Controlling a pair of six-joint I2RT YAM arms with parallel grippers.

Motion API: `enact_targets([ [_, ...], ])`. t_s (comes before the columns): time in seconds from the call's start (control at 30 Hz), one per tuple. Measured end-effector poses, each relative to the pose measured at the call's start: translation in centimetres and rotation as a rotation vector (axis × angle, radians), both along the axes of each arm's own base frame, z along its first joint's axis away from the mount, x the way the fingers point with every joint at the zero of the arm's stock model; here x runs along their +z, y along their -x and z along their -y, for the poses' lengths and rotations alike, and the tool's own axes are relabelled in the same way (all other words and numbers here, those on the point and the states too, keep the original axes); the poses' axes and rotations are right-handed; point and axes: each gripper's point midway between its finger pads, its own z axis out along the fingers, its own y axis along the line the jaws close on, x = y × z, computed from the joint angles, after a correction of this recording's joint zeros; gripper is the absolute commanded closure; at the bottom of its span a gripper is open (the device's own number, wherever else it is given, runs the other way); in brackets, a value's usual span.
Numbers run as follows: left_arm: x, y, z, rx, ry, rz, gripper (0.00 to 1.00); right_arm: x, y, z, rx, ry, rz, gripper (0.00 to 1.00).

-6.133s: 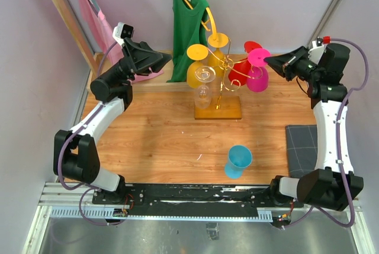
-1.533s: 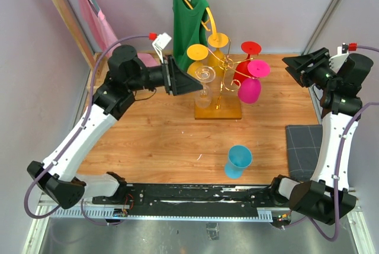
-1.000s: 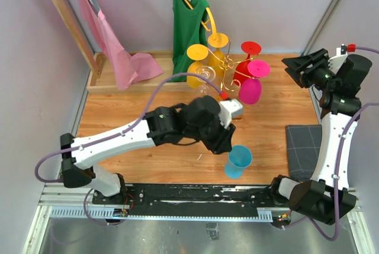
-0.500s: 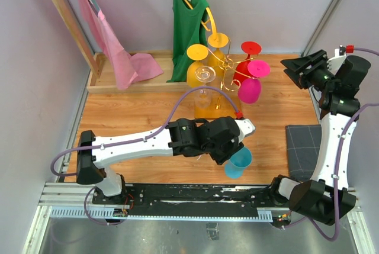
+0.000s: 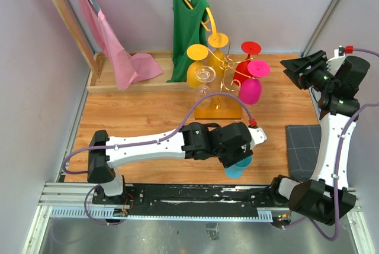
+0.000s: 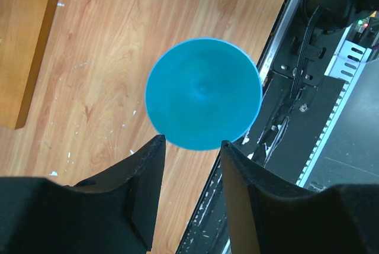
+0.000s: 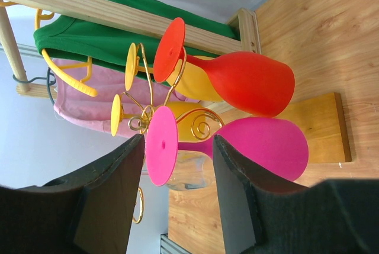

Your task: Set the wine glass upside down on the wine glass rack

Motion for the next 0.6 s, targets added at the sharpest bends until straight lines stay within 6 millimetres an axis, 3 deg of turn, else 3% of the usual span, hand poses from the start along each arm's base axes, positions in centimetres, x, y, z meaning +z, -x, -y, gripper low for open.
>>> enact_targets([
  [0.33,-0.2,1.3,1.0,-0.067,-0.005,0.026,0.53,-0.2,0.0,-0.1,0.006,-0.003,-0.004,0.49],
  [0.6,-2.0,2.2,2.1,-0.098,-0.029,0.012,0.53,-0.2,0.0,-0.1,0.007,-0.004,-0.005,0.49],
])
